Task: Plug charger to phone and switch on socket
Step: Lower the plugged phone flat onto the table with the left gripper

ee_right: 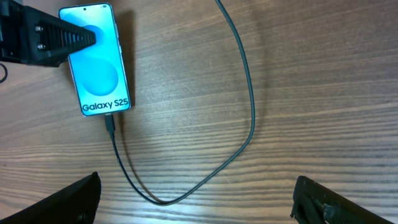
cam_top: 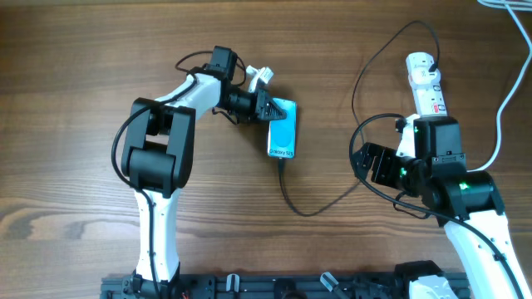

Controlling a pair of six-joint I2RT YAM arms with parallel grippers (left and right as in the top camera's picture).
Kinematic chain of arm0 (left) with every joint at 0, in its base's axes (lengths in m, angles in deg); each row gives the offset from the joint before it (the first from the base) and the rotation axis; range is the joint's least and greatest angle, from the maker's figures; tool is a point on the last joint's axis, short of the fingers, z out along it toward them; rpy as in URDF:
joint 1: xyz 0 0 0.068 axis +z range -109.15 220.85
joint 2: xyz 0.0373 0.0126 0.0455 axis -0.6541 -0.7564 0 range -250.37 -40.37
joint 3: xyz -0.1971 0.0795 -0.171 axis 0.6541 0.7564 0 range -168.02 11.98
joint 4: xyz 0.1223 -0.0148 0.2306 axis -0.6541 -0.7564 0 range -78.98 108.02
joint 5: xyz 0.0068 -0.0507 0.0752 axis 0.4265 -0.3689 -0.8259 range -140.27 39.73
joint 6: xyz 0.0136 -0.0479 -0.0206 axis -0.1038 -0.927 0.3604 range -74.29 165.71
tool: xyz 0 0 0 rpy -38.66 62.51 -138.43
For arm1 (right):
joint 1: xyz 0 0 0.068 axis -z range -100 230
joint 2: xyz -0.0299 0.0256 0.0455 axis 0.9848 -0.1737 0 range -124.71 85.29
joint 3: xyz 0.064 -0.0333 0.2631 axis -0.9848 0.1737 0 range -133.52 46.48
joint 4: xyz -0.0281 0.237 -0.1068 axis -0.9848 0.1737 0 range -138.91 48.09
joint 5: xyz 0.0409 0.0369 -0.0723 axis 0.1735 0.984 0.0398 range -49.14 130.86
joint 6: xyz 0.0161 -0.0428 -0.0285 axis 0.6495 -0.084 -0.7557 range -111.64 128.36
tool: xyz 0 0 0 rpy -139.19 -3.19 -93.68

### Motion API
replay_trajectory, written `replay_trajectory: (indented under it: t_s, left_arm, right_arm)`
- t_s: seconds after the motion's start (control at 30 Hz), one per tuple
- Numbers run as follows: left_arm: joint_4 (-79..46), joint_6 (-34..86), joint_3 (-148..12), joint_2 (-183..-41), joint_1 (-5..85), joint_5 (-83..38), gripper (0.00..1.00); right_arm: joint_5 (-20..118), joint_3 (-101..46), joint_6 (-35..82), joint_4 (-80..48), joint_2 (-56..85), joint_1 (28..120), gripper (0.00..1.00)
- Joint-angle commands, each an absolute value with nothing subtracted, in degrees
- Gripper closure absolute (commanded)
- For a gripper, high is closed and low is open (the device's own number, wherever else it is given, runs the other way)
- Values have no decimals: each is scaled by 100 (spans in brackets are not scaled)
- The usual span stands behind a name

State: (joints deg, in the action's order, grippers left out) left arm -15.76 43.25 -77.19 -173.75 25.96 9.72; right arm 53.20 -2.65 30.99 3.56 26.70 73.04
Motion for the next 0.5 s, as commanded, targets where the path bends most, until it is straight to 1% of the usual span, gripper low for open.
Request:
replay_trajectory:
  t_s: [0.0,0.07,0.17,0.33,0.4,0.47]
  left_arm:
    - [-1447,4327,-7489,-17454,2578,924,96]
    - [-1337,4292,-7349,-17454,2578,814,96]
    - [-1318,4010,-7299,-17454,2546,128,96]
    - [-1322,3708,-7299,-17454,2454,-484,96]
    - [-1320,3260,-7297,-17454,2393,-884,96]
    - [-1318,3149,-7297,-17454,2327,-1076,96]
  right_arm:
    - [5244,-332,3101,345,2596,7317,1]
    - [5244,-332,3103,341,2541,7317,1]
    - [5244,-332,3103,341,2475,7317,1]
    - [5244,-332,3101,341,2410,7317,1]
    - [5244,-332,3103,338,2395,7317,0]
    - [5244,-332,3101,338,2381,7317,0]
